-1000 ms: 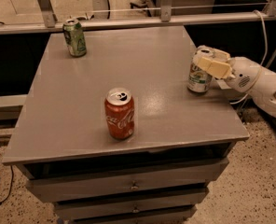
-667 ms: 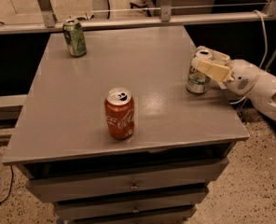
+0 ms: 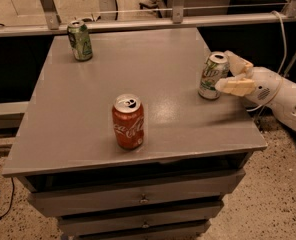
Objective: Place 7up can upright
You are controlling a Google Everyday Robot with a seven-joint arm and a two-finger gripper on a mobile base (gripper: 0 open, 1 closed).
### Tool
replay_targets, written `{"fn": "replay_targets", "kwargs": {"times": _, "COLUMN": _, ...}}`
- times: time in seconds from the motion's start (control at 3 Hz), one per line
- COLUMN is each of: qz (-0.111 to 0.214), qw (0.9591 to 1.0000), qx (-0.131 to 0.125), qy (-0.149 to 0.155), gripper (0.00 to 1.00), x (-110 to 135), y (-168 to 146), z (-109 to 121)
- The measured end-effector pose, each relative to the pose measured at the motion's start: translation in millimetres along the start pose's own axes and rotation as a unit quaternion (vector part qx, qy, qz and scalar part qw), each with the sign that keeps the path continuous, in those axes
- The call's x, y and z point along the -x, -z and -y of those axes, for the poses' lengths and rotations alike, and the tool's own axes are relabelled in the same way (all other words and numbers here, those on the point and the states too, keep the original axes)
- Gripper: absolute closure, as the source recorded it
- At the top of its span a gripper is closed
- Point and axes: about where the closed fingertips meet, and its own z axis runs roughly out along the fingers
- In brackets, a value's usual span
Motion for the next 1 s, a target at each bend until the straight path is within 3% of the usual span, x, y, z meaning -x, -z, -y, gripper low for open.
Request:
{"fn": "replay_targets", "kwargs": {"times": 0.33, "qz": -0.043, "qw": 0.9986, "qx": 0.000, "qy": 0.030, "gripper": 0.00, "x": 13.4, "y": 11.5, "z": -5.1}}
{"fn": "replay_targets", "kwargs": {"times": 0.67, "qz": -0.116, "qw": 0.9894, "qx": -0.016, "qy": 0.086, "gripper": 0.00, "x": 41.4, "y": 43.1, "z": -5.6}}
{"fn": "replay_targets", "kwargs": {"times": 1.0, "qz": -0.194, "qw": 0.9718, "qx": -0.043, "qy": 0.127, "gripper": 0.00, "x": 59.9, "y": 72.7, "z": -8.7}}
